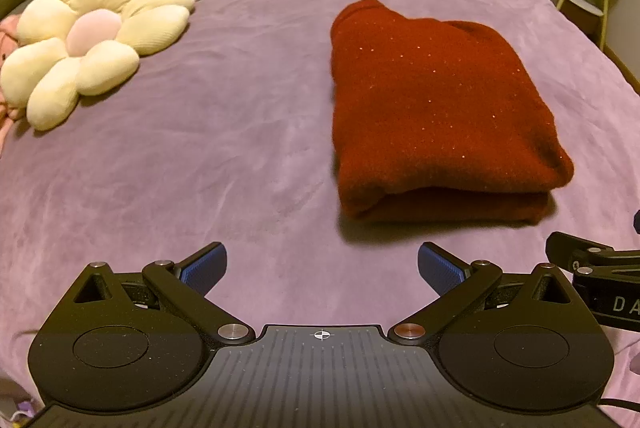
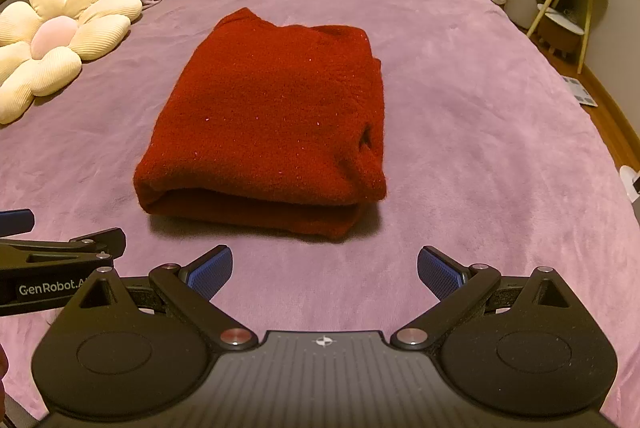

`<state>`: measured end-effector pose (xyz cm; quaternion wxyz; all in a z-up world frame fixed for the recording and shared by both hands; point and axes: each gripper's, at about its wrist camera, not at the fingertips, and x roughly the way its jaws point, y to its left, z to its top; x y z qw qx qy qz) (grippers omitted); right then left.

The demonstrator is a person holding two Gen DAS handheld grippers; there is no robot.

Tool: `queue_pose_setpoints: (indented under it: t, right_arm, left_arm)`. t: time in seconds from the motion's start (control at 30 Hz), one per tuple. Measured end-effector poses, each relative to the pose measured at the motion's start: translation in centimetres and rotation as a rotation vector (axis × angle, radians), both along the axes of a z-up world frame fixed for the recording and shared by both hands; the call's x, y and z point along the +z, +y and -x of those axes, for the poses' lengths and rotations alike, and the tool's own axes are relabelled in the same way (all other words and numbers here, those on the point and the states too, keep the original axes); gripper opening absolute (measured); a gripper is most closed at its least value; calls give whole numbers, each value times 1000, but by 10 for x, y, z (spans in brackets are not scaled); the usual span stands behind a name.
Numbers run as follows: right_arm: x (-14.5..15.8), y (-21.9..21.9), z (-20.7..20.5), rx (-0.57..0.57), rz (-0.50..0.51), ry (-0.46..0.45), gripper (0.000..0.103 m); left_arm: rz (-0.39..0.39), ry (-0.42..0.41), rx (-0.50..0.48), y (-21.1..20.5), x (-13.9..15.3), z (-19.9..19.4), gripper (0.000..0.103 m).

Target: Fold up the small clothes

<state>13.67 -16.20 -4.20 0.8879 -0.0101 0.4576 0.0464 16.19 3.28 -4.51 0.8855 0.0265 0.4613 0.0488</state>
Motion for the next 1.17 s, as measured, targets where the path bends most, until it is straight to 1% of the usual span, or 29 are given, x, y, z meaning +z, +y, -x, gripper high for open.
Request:
queue_pose_setpoints:
  t: [0.67, 0.77, 0.87, 1.07, 1.17]
  right_arm:
    - [-4, 0, -3, 1, 3, 2, 99]
    - [-4, -1, -3, 2, 2, 2, 99]
    - [-4, -1, -3, 0, 3, 2, 99]
    - [-4, -2, -2, -8, 0, -2, 99]
    - [-3, -2, 0, -10, 1, -3, 99]
  left_arm:
    - [18, 7, 7, 2, -1, -2, 103]
    - [7, -3, 14, 1, -1, -2, 103]
    - [0, -25, -4, 0, 0, 1, 103]
    - [-1, -13, -46, -3, -2, 3, 103]
    - [16, -4, -55, -3, -1, 5, 103]
